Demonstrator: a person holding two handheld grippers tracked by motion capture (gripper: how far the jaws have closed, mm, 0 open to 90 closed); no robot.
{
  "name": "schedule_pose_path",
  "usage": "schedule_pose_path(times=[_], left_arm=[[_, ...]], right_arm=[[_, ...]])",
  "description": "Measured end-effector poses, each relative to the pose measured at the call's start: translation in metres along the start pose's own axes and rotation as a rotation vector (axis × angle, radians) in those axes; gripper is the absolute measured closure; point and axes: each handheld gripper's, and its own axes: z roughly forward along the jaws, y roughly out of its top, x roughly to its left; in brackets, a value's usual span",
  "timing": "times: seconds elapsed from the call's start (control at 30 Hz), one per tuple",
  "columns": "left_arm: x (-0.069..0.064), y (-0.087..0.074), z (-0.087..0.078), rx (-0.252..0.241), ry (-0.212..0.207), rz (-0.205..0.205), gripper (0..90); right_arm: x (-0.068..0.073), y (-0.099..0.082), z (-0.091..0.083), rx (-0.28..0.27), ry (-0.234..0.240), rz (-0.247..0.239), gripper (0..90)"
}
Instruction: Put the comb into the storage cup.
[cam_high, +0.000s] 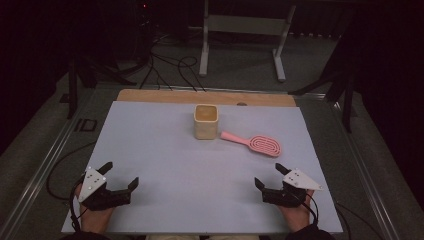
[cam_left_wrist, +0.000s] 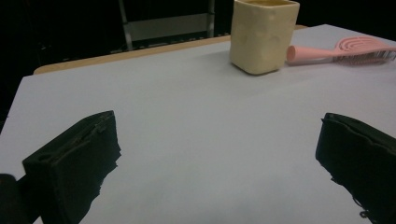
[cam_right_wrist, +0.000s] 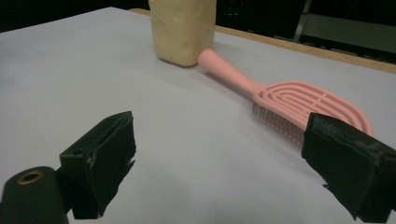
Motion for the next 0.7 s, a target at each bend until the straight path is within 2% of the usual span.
schedule_pose_path(times=[0.7], left_arm=[[0.0025,-0.0034,0.0014,0.009,0.020,-0.016,0.2]], right_arm=[[-0.0026,0.0067,0.0022,-0.015,0.013,0.027,9.6]])
